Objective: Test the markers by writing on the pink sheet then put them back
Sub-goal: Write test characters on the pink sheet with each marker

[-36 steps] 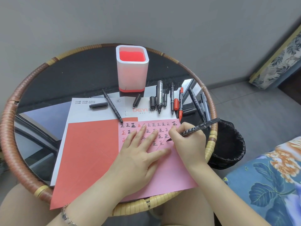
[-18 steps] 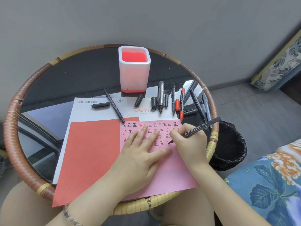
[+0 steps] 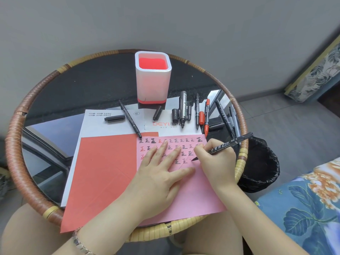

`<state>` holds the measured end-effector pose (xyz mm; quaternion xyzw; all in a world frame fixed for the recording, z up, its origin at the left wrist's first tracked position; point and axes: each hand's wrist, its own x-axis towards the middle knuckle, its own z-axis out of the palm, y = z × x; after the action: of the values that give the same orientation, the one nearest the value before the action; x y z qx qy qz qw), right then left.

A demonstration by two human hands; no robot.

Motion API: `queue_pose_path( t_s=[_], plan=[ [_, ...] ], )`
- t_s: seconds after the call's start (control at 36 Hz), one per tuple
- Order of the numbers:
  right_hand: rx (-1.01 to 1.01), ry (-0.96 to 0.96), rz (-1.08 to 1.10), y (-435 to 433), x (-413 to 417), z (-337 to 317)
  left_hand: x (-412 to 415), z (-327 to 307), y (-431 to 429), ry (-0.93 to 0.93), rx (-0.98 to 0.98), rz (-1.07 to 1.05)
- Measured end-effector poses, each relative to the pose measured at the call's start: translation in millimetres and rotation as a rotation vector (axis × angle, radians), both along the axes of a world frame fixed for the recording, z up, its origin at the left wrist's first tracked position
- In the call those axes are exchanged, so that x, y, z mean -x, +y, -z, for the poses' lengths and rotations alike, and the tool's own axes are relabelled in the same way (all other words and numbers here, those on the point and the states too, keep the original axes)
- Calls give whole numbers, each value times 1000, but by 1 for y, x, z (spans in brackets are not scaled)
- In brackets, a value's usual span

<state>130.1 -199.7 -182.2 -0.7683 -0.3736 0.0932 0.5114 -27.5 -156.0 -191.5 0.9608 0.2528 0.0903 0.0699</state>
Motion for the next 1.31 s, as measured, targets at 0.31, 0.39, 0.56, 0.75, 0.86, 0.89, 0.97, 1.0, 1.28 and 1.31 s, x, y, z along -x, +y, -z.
queue_pose_path(
  t_s=[0.31,0.39,0.56,0.75,0.86,0.89,0.97,1.0,1.28,1.31],
  plan=[
    [0,2,-49,-1,0,0,0,-1,0,11,-13,-3],
    [-5,15,-44,-1,0,-1,0,-1,0,10,-6,-5],
    [-5,24,-53,-1,1,0,0,0,0,-5,-5,-7],
    [3,-10,5,-2,0,0,0,-1,-1,-19,2,-5],
    [20,-9,16,-2,1,-2,0,0,0,-33,12,-7],
    [16,1,23,-1,1,-2,0,0,0,-29,6,-8],
    [-46,85,47,-1,-3,-1,0,-1,0,-43,31,-1],
    [-69,119,49,0,-3,-2,0,-1,0,-44,35,-2],
    [-7,32,-291,15,-12,-36,1,-5,0,-9,59,-1],
    [15,3,-333,21,-15,-42,1,-5,0,-6,79,-1]
  ],
)
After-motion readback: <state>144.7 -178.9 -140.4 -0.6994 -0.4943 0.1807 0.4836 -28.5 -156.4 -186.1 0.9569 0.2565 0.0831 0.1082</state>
